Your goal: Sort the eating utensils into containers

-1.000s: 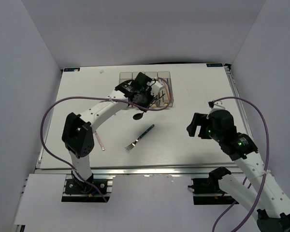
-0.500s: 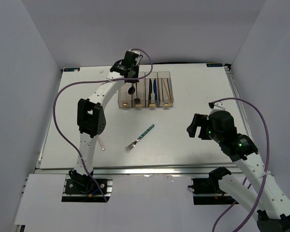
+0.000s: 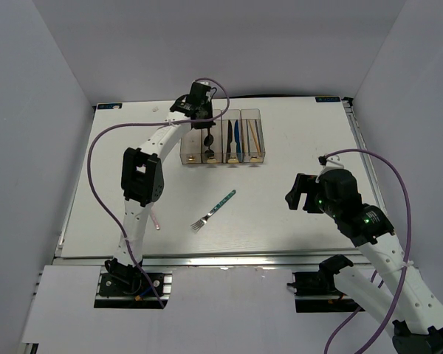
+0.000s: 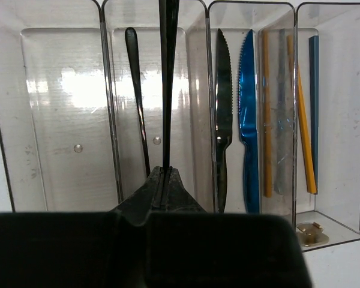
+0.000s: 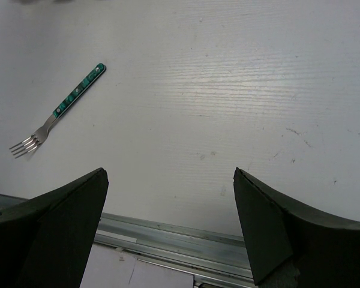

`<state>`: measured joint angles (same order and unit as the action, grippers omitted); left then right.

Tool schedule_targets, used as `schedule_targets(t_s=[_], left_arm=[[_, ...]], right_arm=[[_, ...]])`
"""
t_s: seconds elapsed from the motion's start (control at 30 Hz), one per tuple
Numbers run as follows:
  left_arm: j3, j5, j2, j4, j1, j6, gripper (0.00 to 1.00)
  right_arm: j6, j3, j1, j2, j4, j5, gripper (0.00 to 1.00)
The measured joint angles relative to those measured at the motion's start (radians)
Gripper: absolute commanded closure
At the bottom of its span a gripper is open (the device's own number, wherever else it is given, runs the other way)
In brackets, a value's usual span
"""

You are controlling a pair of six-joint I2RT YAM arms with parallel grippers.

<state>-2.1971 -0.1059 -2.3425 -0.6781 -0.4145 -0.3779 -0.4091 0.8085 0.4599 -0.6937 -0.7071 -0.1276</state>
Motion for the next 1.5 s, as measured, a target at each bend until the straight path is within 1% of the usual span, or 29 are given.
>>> schedule_targets(t_s=[0.2,0.27,0.37,0.57,0.6,0.7,0.77,0.8,0.9,0.93,1.0,1.03,1.1,1.13,1.17,1.27,1.37,1.4,1.5], left_arm=[[0.033,0.021,0.000,0.011,0.000,-0.031,1.00],[0.040,0.030,0.000,0.011,0.000,-0.035,0.96],[0.044,0.043,0.000,0.011,0.000,-0.045,0.95],[0.049,0.061,0.000,0.008,0.000,-0.053,0.86],[0.051,0.064,0.000,0.008,0.000,-0.053,0.80],[0.058,0.072,0.000,0.002,0.000,-0.056,0.72],[0.058,0.078,0.000,0.002,0.000,-0.060,0.68],[0.058,0.081,0.000,0.002,0.000,-0.060,0.63],[0.058,0.089,0.000,0.000,0.000,-0.064,0.56],[0.058,0.089,0.000,-0.001,0.000,-0.064,0.51],[0.058,0.089,0.001,-0.003,0.000,-0.064,0.48],[0.058,0.090,0.002,-0.003,0.000,-0.065,0.43],[0.060,0.091,0.010,-0.008,0.000,-0.055,0.35],[0.064,0.096,0.020,-0.011,0.000,-0.048,0.29],[0.074,0.103,0.033,-0.009,0.000,-0.041,0.02],[0.139,0.124,0.111,-0.011,-0.001,-0.008,0.02],[0.245,0.134,0.232,-0.035,-0.010,0.053,0.02],[0.286,0.134,0.275,-0.040,-0.018,0.072,0.02],[0.476,0.101,0.434,-0.043,-0.063,0.119,0.02]], right_arm=[[0.002,0.000,0.000,-0.001,-0.001,0.000,0.11],[0.002,-0.001,0.000,-0.002,-0.001,0.000,0.11],[0.002,-0.001,0.000,-0.002,-0.001,0.000,0.11],[0.002,-0.002,0.000,-0.002,-0.001,0.001,0.11],[0.002,-0.002,0.000,-0.002,-0.001,0.001,0.11],[0.002,-0.004,0.000,-0.002,-0.001,0.002,0.11],[0.002,-0.005,0.000,-0.002,-0.002,0.003,0.11],[0.002,-0.005,0.000,-0.002,-0.002,0.003,0.11],[0.002,-0.005,0.000,-0.002,-0.002,0.004,0.11],[0.002,-0.005,0.000,-0.002,-0.002,0.004,0.11],[0.002,-0.005,0.000,-0.002,-0.002,0.004,0.11],[0.002,-0.005,0.000,-0.003,-0.002,0.004,0.11],[0.002,-0.005,0.000,-0.004,-0.002,0.004,0.11],[0.002,-0.005,0.000,-0.004,-0.002,0.004,0.11],[0.002,-0.005,0.000,-0.005,-0.002,0.004,0.11],[0.002,-0.005,0.000,-0.005,-0.002,0.005,0.11],[0.002,-0.005,0.000,-0.005,-0.002,0.010,0.11],[0.002,-0.005,0.000,-0.005,-0.002,0.012,0.11],[0.003,-0.005,0.000,-0.003,-0.002,0.024,0.11]])
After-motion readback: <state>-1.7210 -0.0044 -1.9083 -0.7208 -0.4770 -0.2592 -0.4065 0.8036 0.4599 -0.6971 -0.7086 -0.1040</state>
